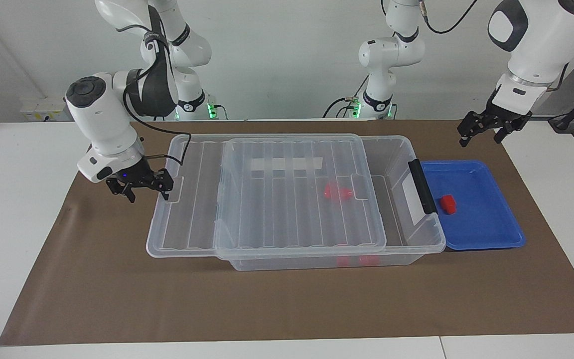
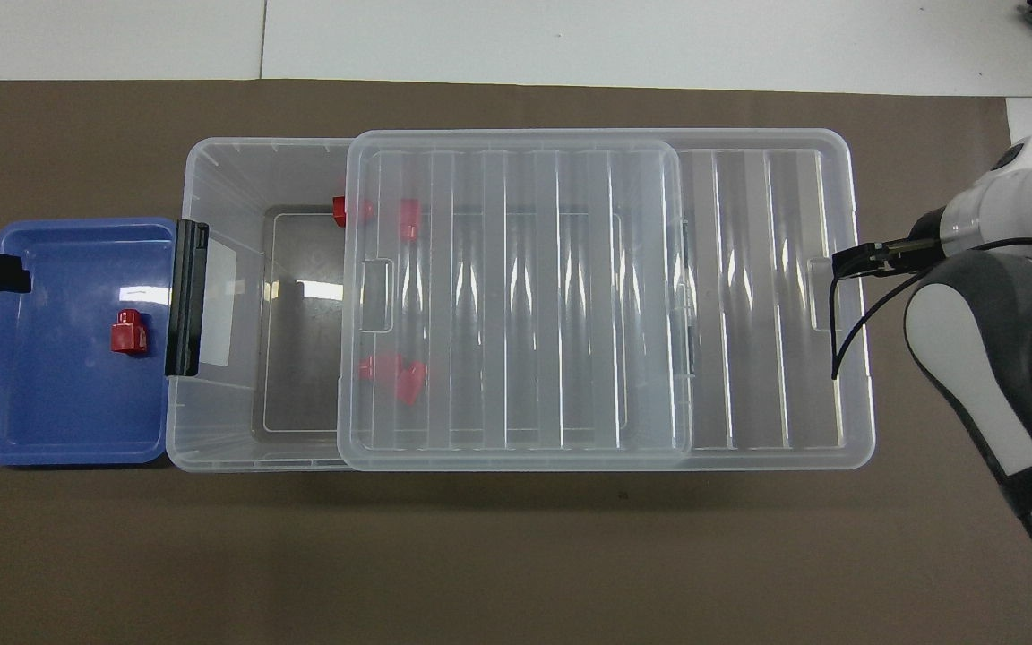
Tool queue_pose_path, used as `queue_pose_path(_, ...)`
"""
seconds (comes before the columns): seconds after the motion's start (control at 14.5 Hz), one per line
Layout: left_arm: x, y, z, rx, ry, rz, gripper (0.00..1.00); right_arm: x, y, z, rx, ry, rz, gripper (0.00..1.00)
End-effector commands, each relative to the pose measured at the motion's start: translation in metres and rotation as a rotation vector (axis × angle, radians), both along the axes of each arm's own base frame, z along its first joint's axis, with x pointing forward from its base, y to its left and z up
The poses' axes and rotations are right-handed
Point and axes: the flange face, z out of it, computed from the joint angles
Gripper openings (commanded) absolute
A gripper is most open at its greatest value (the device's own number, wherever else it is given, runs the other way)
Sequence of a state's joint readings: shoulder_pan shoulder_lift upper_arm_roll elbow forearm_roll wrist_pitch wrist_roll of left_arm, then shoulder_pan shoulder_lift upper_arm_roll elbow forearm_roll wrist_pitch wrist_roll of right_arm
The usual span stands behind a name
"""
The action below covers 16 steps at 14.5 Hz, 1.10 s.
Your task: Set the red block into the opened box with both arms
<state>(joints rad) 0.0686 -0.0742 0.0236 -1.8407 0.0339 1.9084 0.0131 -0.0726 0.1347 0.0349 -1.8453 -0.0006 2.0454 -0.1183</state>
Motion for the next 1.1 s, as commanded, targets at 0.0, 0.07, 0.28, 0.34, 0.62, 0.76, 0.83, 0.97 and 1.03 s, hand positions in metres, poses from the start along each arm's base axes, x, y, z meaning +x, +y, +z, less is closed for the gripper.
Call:
queue_pose_path(0.0, -0.007, 0.002, -0.031, -0.010, -0.037, 0.008, 1.00, -0.005, -0.020, 0.003, -0.001, 0.010, 0.035, 0.94)
queue_pose_path(0.07, -0.008, 0.003, -0.051, -0.010, -0.045, 0.010, 1.00, -0.005, -0.025, 0.003, -0.004, 0.010, 0.043, 0.94)
queue_pose_path(0.28, -0.008, 0.003, -0.109, -0.009, -0.065, 0.008, 1.00, -0.007, -0.041, 0.003, -0.011, 0.011, 0.055, 0.97)
queue_pose_path(0.34, -0.008, 0.008, -0.124, -0.008, -0.063, 0.012, 1.00, -0.007, -0.044, 0.003, -0.012, 0.011, 0.059, 0.97)
queue_pose_path(0.62, -0.002, 0.034, -0.159, -0.004, -0.055, 0.044, 1.00, -0.008, -0.047, 0.002, -0.012, 0.012, 0.059, 0.97)
queue_pose_path(0.76, 0.000, 0.035, -0.182, -0.004, -0.047, 0.048, 1.00, -0.008, -0.047, 0.002, -0.012, 0.012, 0.058, 0.97)
queue_pose_path(0.83, 0.000, 0.036, -0.195, -0.005, -0.054, 0.058, 1.00, -0.007, -0.047, 0.003, -0.012, 0.011, 0.056, 0.97)
queue_pose_path(0.97, -0.002, 0.028, -0.216, -0.007, -0.067, 0.066, 1.00, -0.008, -0.044, 0.007, -0.013, 0.005, 0.056, 0.98)
queue_pose_path(1.03, -0.003, 0.028, -0.221, -0.008, -0.063, 0.069, 1.00, -0.009, -0.041, 0.011, -0.013, 0.005, 0.056, 0.98)
